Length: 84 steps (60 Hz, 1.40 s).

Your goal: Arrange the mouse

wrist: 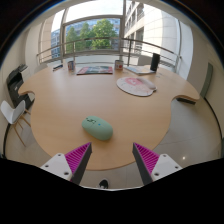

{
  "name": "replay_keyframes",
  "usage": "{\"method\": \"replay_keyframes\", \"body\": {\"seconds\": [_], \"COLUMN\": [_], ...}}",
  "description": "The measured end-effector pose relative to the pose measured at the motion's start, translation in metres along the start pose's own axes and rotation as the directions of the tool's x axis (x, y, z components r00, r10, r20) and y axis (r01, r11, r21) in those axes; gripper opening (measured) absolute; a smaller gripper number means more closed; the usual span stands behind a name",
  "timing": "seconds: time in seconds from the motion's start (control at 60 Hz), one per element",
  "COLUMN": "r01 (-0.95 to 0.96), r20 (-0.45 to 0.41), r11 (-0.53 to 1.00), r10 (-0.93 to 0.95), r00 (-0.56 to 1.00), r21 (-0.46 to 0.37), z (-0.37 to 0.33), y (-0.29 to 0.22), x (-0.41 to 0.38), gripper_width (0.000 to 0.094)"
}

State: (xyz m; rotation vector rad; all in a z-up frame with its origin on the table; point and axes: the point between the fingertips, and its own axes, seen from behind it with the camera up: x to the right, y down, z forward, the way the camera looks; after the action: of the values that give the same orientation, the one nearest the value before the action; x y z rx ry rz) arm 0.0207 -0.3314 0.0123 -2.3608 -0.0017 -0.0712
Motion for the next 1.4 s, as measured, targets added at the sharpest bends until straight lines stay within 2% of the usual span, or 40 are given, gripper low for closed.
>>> {"method": "replay_keyframes", "body": {"seconds": [0.2, 0.383, 0.467, 0.55, 0.6, 0.917, 0.967, 1.1, 1.267, 1.333, 1.4], "r01": [0.086, 0.113, 0.088, 0.056, 0.077, 0.108, 0.127, 0.064, -0.017, -0.029, -0.043], "r20": [0.048, 0.055, 0.082, 0.124, 0.127, 0.115, 0.111, 0.146, 0.145, 0.12, 0.085], "r11": [0.996, 0.994, 0.996, 0.998, 0.997, 0.994, 0.99, 0.969, 0.906, 0.891, 0.905], "r10": [-0.086, -0.113, -0.088, -0.057, -0.079, -0.11, -0.133, -0.101, -0.05, -0.028, 0.007], "r00": [0.995, 0.992, 0.993, 0.991, 0.989, 0.987, 0.985, 0.984, 0.988, 0.992, 0.996], "r21": [-0.016, 0.01, 0.0, 0.012, 0.024, 0.019, 0.056, 0.239, 0.422, 0.453, 0.424], "z": [0.061, 0.085, 0.099, 0.106, 0.108, 0.101, 0.09, 0.043, 0.023, 0.043, 0.089], "y": [-0.028, -0.053, -0.058, -0.063, -0.066, -0.077, -0.098, -0.203, -0.339, -0.375, -0.382], "x": [-0.018, -0.018, -0.019, -0.027, -0.029, -0.039, -0.045, -0.06, -0.021, 0.009, 0.046], "gripper_width": [0.0845, 0.0835, 0.0773, 0.0631, 0.0512, 0.0406, 0.0407, 0.0407, 0.0404, 0.0403, 0.0402]}}
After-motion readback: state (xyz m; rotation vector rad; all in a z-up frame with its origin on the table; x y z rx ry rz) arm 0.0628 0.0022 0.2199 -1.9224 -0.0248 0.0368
